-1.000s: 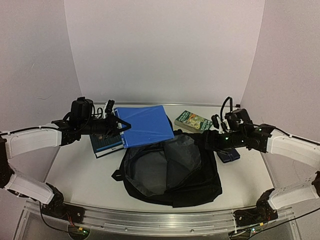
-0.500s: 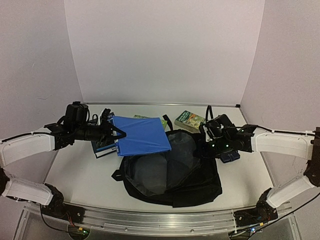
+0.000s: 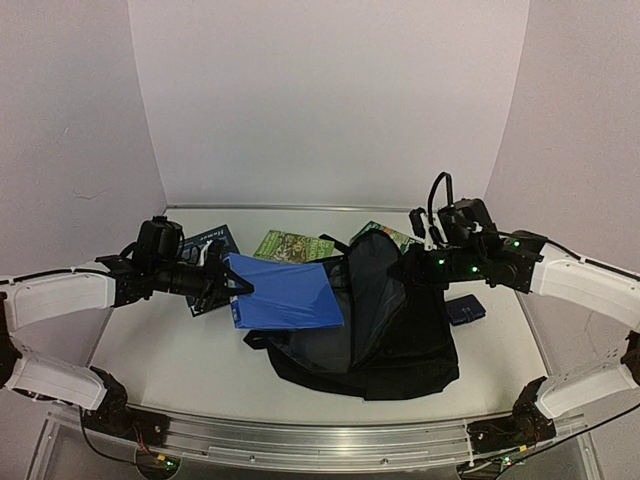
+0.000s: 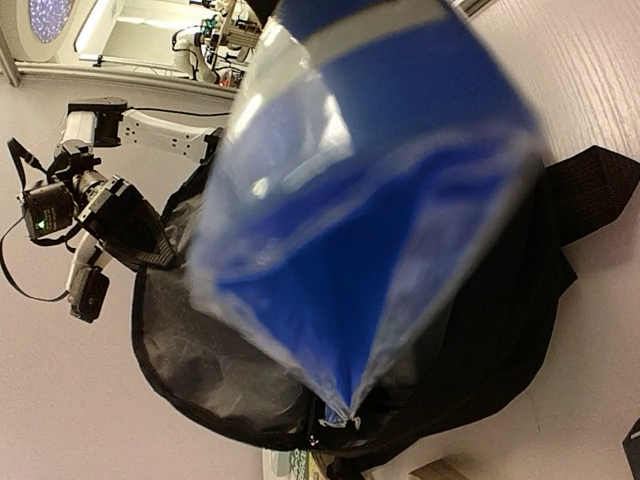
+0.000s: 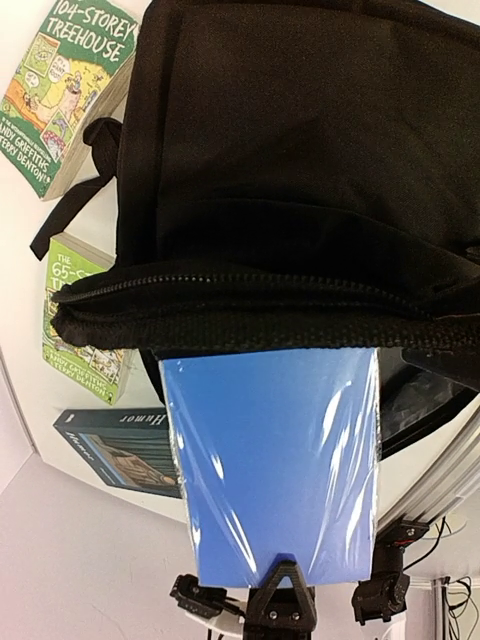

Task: Pack the student bag
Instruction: Place the files in the student bag.

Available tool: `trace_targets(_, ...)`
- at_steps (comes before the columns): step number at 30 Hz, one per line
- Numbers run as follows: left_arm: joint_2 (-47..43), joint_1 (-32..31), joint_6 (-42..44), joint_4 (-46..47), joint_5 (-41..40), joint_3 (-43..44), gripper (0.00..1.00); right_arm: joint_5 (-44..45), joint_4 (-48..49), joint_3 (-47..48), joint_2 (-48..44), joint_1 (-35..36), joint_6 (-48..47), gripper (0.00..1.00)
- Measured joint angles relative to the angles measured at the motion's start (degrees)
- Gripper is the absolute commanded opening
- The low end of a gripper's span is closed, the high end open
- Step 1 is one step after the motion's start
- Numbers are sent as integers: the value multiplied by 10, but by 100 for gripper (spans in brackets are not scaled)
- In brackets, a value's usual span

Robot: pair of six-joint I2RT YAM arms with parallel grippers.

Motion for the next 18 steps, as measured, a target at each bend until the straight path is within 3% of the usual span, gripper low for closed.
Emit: trace_targets(18,194,-36,-13,171,66,20,0,-55,7,29,0,0,1,0)
